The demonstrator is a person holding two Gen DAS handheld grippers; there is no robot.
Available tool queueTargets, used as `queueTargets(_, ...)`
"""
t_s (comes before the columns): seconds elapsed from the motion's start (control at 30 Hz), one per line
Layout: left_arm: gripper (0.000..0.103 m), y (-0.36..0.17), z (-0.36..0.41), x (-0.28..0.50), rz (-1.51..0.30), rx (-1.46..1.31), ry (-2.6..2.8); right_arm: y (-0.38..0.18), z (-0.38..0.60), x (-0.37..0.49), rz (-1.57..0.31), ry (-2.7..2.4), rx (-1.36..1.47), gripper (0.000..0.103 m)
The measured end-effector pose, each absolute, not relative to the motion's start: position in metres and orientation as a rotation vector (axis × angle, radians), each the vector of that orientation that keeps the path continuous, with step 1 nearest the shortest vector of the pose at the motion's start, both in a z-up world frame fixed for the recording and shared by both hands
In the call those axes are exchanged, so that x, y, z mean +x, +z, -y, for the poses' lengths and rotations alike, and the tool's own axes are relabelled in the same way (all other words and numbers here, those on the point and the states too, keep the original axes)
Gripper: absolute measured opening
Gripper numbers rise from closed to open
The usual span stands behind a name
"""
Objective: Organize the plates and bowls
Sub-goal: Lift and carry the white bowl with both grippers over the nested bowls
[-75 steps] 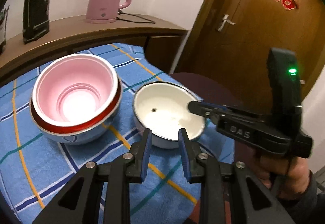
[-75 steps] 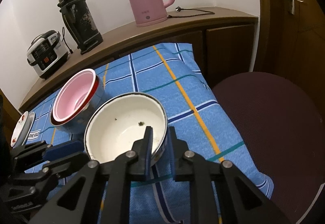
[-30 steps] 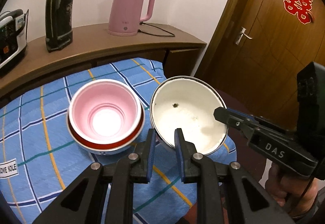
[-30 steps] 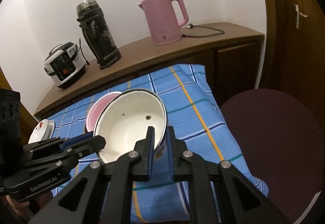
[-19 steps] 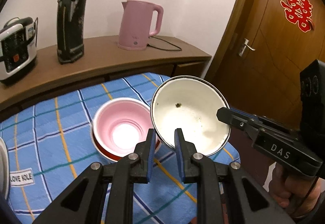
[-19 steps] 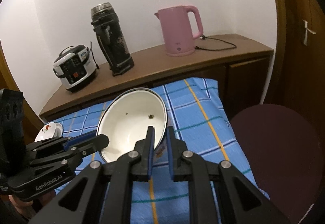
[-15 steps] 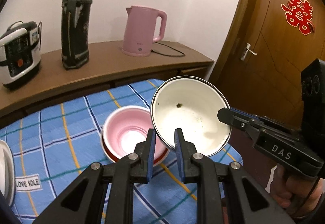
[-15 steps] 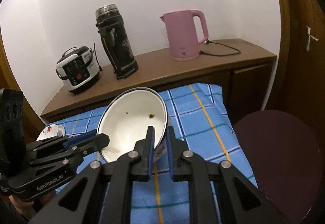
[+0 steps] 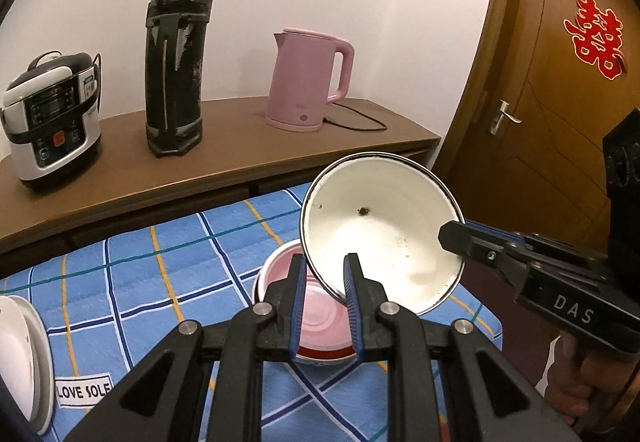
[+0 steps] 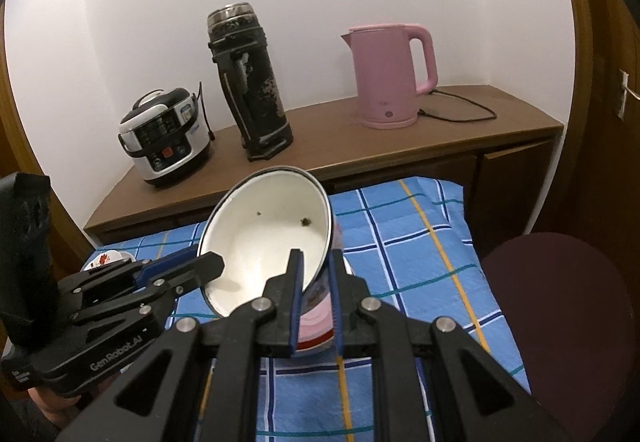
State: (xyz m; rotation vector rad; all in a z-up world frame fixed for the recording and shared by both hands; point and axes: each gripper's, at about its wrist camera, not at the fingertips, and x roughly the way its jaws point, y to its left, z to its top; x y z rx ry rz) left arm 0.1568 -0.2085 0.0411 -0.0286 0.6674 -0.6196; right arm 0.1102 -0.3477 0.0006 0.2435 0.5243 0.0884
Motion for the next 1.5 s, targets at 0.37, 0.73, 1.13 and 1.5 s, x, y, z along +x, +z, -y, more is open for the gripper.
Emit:
queueTargets(0.37,0.021,0.027,0.201,0.174,-0.68,-0.03,-0.628,-0.007,0.338,0.127,-0.558,0.072,0.232,0.013)
queueTargets(0.73,0.021,0.021,0.199,0.182,-0.689,-0.037,-0.626,-0.012,0.333,0.135,-0.576,0.072,0.229,0.013)
queueTargets(1.13,0.021,0.015,0.198,0.186,-0.702,-0.035,-0.631,-0.02,0.331,0.14,-0.599,0.07,0.233,0.013)
queueTargets(1.5,0.021,0.01,0.2,0.19,-0.718,-0.028,-0.643,-0.025,0.332,0.145,-0.621,0.061,0.24,0.013)
